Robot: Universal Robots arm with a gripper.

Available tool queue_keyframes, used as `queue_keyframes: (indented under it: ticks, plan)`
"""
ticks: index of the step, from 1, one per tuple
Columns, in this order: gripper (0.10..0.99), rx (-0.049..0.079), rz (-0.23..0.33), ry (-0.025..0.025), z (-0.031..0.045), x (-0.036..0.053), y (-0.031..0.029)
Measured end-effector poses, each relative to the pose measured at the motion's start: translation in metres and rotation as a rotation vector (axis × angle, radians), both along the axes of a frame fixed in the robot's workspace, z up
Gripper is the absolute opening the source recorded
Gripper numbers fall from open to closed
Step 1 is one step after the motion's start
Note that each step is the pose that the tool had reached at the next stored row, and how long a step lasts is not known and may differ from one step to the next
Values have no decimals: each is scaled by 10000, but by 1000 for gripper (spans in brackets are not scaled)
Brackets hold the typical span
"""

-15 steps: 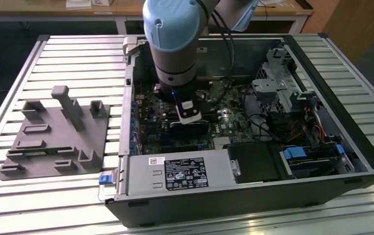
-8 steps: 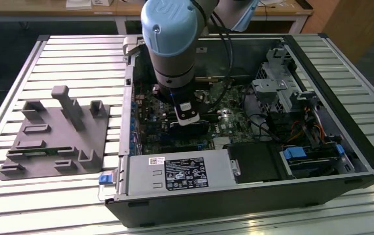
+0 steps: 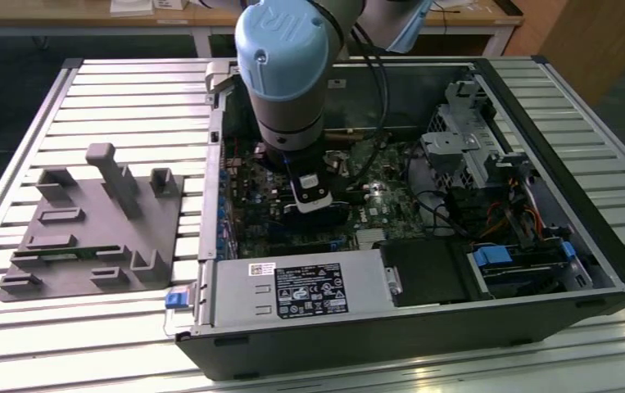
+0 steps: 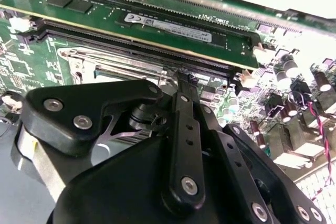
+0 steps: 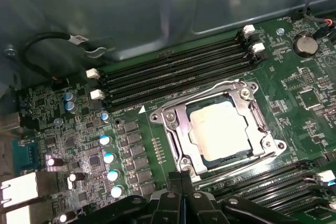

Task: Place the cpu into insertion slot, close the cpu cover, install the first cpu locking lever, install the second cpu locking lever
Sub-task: 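Install the second cpu locking lever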

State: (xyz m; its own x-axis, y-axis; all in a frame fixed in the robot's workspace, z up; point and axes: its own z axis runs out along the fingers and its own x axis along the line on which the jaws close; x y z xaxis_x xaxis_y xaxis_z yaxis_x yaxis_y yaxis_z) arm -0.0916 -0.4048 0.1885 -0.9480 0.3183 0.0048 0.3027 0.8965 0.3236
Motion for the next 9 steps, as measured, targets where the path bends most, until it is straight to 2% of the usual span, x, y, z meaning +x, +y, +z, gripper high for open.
queue_keyframes:
  ticks: [6, 9]
  plan:
    - [106, 0, 0, 2, -8, -2, 0]
    - [106, 5, -1, -1, 54, -1, 1]
